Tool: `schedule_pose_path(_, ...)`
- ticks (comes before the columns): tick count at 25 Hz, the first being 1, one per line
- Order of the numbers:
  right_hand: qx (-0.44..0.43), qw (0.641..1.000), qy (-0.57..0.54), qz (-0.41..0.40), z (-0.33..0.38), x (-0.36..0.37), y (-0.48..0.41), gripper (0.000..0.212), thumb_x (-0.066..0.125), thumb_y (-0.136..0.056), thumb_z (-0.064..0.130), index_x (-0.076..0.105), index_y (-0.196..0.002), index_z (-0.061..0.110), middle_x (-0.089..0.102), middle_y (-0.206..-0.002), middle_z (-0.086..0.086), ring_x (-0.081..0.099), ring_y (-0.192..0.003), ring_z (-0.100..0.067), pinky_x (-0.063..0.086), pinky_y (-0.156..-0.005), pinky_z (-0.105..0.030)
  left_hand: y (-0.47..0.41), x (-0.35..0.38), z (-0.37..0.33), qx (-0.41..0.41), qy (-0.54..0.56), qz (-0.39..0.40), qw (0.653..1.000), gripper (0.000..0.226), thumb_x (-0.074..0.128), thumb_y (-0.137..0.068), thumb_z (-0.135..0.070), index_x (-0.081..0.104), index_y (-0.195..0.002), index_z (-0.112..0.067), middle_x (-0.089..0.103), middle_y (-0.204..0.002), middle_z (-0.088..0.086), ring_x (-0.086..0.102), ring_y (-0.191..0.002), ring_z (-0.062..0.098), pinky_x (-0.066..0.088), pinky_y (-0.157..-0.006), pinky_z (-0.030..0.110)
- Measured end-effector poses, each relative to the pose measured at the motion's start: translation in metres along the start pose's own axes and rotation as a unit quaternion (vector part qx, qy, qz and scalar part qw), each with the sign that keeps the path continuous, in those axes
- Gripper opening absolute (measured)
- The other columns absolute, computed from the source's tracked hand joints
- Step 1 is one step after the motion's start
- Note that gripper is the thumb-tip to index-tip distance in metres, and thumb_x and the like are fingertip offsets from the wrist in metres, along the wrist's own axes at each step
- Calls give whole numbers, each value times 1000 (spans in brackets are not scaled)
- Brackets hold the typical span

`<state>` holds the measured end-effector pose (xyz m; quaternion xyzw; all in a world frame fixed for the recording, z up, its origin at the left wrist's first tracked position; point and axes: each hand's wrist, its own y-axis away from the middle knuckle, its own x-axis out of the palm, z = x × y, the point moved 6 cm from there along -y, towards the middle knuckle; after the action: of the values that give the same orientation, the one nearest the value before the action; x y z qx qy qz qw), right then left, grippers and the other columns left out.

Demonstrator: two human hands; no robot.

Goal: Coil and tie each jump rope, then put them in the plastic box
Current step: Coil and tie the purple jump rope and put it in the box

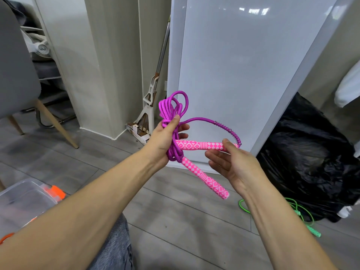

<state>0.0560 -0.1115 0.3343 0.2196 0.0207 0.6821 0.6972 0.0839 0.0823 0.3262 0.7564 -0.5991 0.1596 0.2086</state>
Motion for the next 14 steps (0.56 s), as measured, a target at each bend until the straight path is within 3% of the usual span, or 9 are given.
schedule_pose_path(3,-107,986,121,34,11,11,1,24,56,-101,23,64,-96,0,75,-78,-17,76,-72,-26,59,-59,-29,2,-10,-3,98,-179,-48,978,26,56,-99,-37,52,-114,-16,72,-84,0,56,-65,14,48,-64,33)
schedule_pose_path(5,-136,977,162,39,13,11,-1,24,55,-101,22,64,-95,1,75,-76,-17,74,-66,-25,57,-57,-27,6,-7,5,93,-222,-41,970,24,56,-99,-39,51,-112,-20,70,-83,0,53,-64,15,46,-64,34)
schedule_pose_path(10,39,998,54,-1,-6,-19,-15,23,58,-100,24,62,-88,5,71,-63,-10,68,-51,-14,53,-47,-24,20,16,11,-56,-34,41,997,24,55,-98,-30,61,-109,-10,68,-79,7,55,-63,19,43,-60,31)
schedule_pose_path(14,68,997,-27,-35,-3,-33,-19,18,58,-99,20,58,-86,7,68,-59,-9,66,-47,-14,51,-42,-23,30,34,1,-89,24,137,986,19,46,-98,-20,59,-104,-7,67,-90,7,61,-79,21,50,-59,30)
